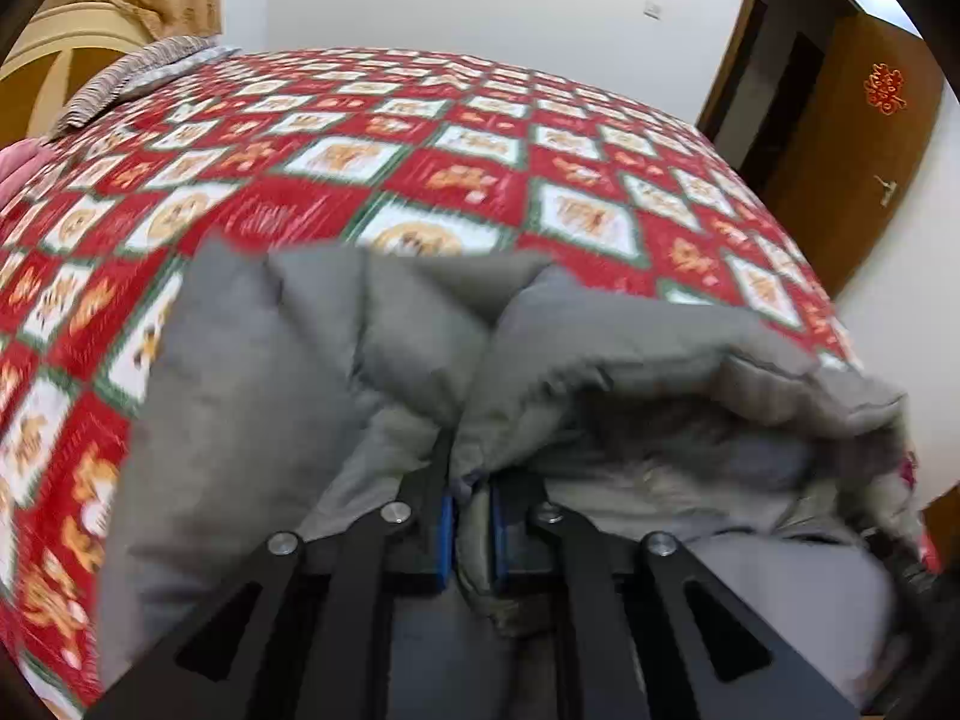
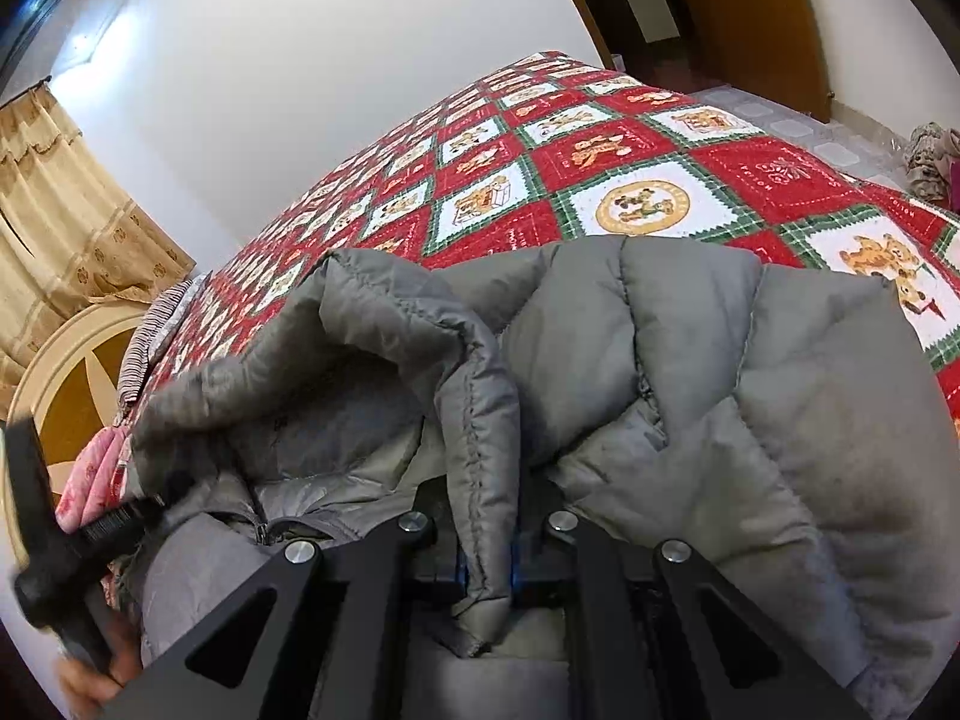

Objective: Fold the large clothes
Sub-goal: 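Fold the hem toward the collar with both tools and lower it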

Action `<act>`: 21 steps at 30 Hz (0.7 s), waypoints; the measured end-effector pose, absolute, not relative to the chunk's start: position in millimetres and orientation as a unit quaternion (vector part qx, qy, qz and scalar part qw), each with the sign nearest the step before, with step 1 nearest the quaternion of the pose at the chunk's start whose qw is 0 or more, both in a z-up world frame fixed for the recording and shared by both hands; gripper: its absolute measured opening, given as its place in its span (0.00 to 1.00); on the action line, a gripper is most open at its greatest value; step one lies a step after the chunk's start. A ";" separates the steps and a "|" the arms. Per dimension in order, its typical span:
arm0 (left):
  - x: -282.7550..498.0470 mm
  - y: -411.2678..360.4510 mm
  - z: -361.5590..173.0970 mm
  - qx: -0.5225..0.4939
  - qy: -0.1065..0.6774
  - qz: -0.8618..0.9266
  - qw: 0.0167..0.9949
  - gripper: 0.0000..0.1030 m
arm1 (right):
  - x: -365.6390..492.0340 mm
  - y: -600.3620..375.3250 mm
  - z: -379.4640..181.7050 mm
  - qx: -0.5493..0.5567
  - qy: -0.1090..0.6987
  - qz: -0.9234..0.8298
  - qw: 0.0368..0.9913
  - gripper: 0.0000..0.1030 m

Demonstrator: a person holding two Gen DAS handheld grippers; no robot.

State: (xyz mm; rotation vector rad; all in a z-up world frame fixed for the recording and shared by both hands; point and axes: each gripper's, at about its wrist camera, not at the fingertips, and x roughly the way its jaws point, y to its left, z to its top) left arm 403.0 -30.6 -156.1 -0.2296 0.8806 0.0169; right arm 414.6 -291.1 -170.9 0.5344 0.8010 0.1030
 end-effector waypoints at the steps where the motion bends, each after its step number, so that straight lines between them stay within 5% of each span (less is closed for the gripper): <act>1: 403.5 -30.3 -159.0 -0.113 0.420 0.014 0.900 0.15 | 414.6 -290.9 -170.7 0.260 0.386 0.054 0.883 0.11; 6: 403.2 -19.7 -158.9 -0.141 0.415 0.017 0.898 0.16 | 378.3 -296.5 -139.5 0.245 0.373 0.013 0.895 0.27; 11: 399.4 -23.0 -159.8 -0.127 0.410 0.024 0.903 0.16 | 371.1 -297.6 -66.6 0.202 0.274 -0.029 0.940 0.27; 16: 398.0 -21.5 -160.6 -0.137 0.409 0.019 0.902 0.16 | 478.1 -272.2 -77.8 0.223 0.373 0.012 0.901 0.27; 19: 398.1 -20.2 -160.6 -0.143 0.409 0.015 0.901 0.16 | 484.7 -242.5 -131.5 0.196 0.478 0.034 0.855 0.27; 21: 397.8 -17.6 -160.3 -0.150 0.408 0.009 0.900 0.18 | 464.2 -226.1 -149.6 0.138 0.471 0.036 0.871 0.26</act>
